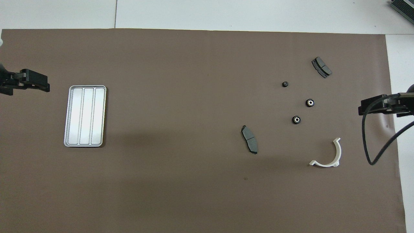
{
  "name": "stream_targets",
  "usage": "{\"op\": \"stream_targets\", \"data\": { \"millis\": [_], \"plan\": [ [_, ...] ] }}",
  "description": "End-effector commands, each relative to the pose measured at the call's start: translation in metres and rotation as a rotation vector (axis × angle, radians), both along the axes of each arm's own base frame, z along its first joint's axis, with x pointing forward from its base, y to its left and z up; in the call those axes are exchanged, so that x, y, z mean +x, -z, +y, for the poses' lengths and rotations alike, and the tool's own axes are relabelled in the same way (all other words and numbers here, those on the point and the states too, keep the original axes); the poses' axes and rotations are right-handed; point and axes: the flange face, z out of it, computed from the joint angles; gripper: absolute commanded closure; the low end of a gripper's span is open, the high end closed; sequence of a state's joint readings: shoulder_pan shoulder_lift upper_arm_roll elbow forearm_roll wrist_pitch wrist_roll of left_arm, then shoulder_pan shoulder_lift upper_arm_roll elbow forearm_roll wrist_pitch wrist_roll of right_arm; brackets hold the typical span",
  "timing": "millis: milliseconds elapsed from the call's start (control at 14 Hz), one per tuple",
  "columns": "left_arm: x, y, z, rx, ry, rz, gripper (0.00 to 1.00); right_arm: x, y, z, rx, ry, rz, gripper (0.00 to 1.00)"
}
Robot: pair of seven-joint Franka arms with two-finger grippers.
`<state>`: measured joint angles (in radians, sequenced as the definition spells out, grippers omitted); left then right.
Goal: Pick bearing gear from pile to tray
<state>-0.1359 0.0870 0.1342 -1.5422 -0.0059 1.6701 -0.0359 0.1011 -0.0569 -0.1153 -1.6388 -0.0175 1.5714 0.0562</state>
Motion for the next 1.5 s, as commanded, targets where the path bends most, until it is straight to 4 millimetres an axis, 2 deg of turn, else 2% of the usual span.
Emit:
{"op": "stream_targets", "data": {
  "millis": [0, 285, 428, 713, 926, 1140, 1425],
  "plan": [
    [-0.005, -0.005, 0.003, -0.005, -0.006, -0.002, 0.0, -0.005, 0.001, -0.001, 0.015, -0.015, 0.0, 0.0],
    [-0.005, -0.005, 0.003, -0.005, -0.004, -0.002, 0.0, -0.008, 0.003, -0.001, 0.016, -0.012, 0.003, 0.0],
    [-0.005, -0.005, 0.003, -0.005, -0.004, -0.002, 0.0, -0.014, 0.017, -0.001, 0.019, -0.014, -0.013, 0.0],
    [-0.005, -0.005, 0.003, -0.005, -0.004, -0.002, 0.0, -0.006, 0.022, 0.001, 0.018, -0.03, -0.052, 0.0],
    [-0.005, -0.005, 0.003, -0.005, -0.004, -0.002, 0.0, 0.016, 0.038, 0.004, 0.013, -0.034, -0.055, 0.0],
    [-0.005, -0.005, 0.003, -0.005, -0.006, -0.002, 0.0, 0.056, 0.077, 0.008, 0.0, -0.036, -0.052, 0.0],
    [-0.005, -0.005, 0.003, -0.005, -0.004, -0.002, 0.0, 0.09, 0.125, 0.012, -0.015, -0.046, -0.089, 0.0]
  ]
}}
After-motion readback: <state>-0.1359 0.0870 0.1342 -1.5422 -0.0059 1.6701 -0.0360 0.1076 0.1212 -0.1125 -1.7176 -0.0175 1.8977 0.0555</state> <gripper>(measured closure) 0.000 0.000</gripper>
